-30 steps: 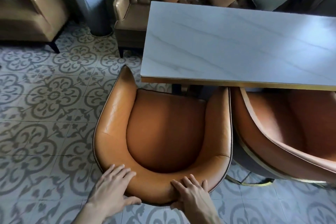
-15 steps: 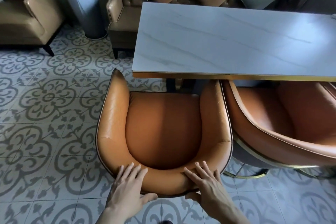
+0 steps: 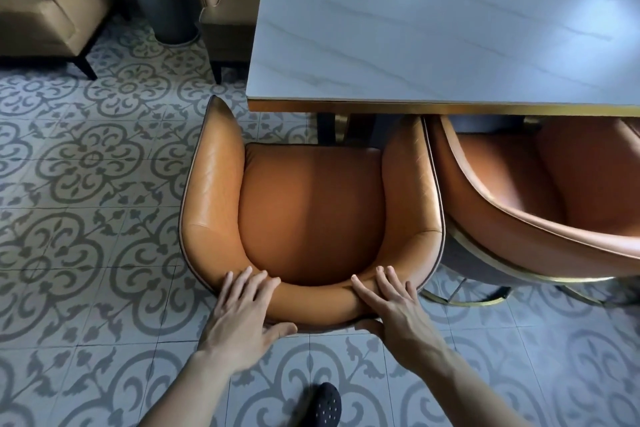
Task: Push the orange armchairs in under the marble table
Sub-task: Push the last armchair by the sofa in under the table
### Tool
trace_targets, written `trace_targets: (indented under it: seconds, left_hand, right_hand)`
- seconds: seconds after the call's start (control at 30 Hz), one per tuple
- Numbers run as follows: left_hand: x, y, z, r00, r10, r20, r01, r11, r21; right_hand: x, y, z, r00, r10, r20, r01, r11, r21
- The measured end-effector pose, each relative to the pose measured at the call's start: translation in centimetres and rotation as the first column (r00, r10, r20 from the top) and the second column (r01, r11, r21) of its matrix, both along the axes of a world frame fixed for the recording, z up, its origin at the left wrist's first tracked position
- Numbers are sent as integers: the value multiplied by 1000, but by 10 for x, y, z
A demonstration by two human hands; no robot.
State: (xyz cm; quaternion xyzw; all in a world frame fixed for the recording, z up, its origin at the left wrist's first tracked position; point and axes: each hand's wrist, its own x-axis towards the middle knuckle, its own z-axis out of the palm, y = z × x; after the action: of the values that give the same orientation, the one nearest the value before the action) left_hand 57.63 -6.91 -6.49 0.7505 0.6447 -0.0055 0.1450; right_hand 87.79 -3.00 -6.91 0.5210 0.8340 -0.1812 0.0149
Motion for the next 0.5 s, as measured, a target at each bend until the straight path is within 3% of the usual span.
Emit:
trace_targets:
  seconds: [0.5]
  left_hand:
    - [23,26,-12,996,-1,84,-2,999,32]
  right_hand:
    - [26,37,10,999,26,30,-25,1000,-6]
